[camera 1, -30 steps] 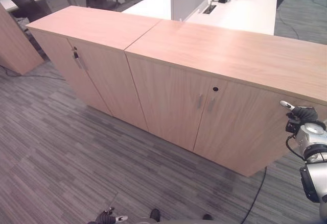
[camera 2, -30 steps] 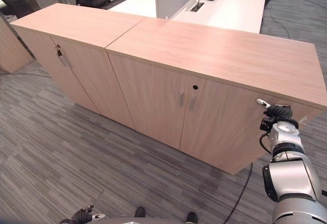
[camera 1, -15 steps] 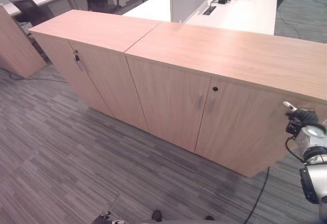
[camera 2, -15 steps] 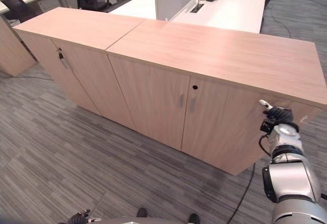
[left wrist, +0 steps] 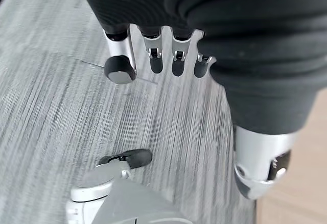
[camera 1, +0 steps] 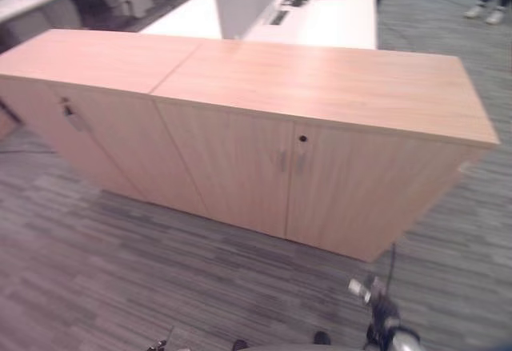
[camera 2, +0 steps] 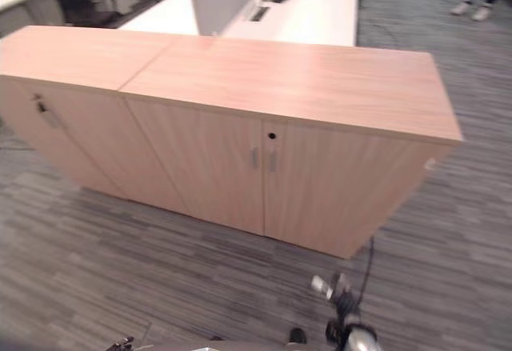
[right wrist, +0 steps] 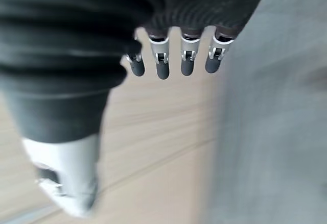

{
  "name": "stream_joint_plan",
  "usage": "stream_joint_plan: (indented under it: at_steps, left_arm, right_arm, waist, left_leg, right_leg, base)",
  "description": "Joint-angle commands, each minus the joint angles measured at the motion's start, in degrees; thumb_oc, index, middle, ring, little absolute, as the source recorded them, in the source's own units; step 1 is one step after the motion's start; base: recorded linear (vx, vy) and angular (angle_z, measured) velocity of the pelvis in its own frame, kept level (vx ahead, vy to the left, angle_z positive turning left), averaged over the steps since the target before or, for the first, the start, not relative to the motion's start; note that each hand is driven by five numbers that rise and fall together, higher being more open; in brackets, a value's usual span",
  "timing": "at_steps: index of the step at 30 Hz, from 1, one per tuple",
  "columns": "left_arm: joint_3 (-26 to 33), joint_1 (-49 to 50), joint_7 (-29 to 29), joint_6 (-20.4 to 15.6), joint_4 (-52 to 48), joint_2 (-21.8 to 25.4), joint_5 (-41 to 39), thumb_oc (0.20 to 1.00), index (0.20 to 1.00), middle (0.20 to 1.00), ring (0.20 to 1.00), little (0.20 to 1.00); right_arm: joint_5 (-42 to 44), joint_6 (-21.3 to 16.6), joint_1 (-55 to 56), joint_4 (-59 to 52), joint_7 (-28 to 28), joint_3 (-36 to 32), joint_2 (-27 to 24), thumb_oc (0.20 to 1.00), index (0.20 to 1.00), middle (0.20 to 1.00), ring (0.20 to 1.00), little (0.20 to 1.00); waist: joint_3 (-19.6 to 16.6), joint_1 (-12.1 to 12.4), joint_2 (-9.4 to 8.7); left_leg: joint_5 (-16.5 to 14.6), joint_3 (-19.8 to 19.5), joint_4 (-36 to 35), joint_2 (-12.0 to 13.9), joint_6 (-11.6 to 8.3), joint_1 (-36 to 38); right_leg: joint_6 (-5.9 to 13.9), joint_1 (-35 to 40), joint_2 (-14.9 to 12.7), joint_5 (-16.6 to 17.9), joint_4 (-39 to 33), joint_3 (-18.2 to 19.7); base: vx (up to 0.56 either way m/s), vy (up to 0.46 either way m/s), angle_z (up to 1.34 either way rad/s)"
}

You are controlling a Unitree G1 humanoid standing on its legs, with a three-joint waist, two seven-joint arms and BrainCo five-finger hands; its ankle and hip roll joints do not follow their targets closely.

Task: Put the empty folder in the office cabinet

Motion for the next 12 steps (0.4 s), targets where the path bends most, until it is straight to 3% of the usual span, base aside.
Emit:
stream_joint_plan:
  at_steps: [1, 5, 12]
  left_arm:
    - [-1.67, -2.66, -1.05, -1.85, 1.11, 3.12, 0.75, 1.0, 1.0, 1.0, 1.0, 1.0]
    - [-2.21, -2.5, -1.5, -2.12, 0.48, 3.33, -1.02, 1.0, 1.0, 1.0, 1.0, 1.0]
    - [-5.86, -7.87, 0.7, -1.65, 0.36, -0.9, -3.01, 1.0, 1.0, 1.0, 1.0, 1.0]
  right_arm:
    - [-8.56, -0.68, -7.76, 2.31, 2.15, 2.49, -0.6, 1.0, 1.0, 1.0, 1.0, 1.0]
    - [-9.05, 0.08, -10.06, 10.59, 2.42, 3.22, 0.1, 1.0, 1.0, 1.0, 1.0, 1.0]
    - [-8.16, 1.24, -13.18, 19.99, 2.41, 4.91, 1.95, 1.0, 1.0, 1.0, 1.0, 1.0]
  waist:
    - [1.61, 0.1, -0.91]
    - [1.82, -0.28, -1.09]
    - [0.95, -1.47, -1.76]
  left_leg:
    - [-4.53, 1.17, 0.74, 1.71, -1.92, 4.35]
    - [-4.69, 3.35, 0.74, 2.0, -1.77, 5.61]
    - [-5.49, 6.73, 0.74, 2.39, -1.58, 7.93]
  right_leg:
    - [3.25, 3.66, -1.83, -3.36, 1.12, 2.15]
    - [3.33, 3.18, -1.5, -3.04, 1.34, 4.1]
    - [3.33, 3.13, -0.81, -2.93, 1.3, 6.32]
  base:
    - [-0.02, 0.012, -0.44]
    - [-0.02, 0.019, -0.36]
    - [0.03, -0.008, -0.3]
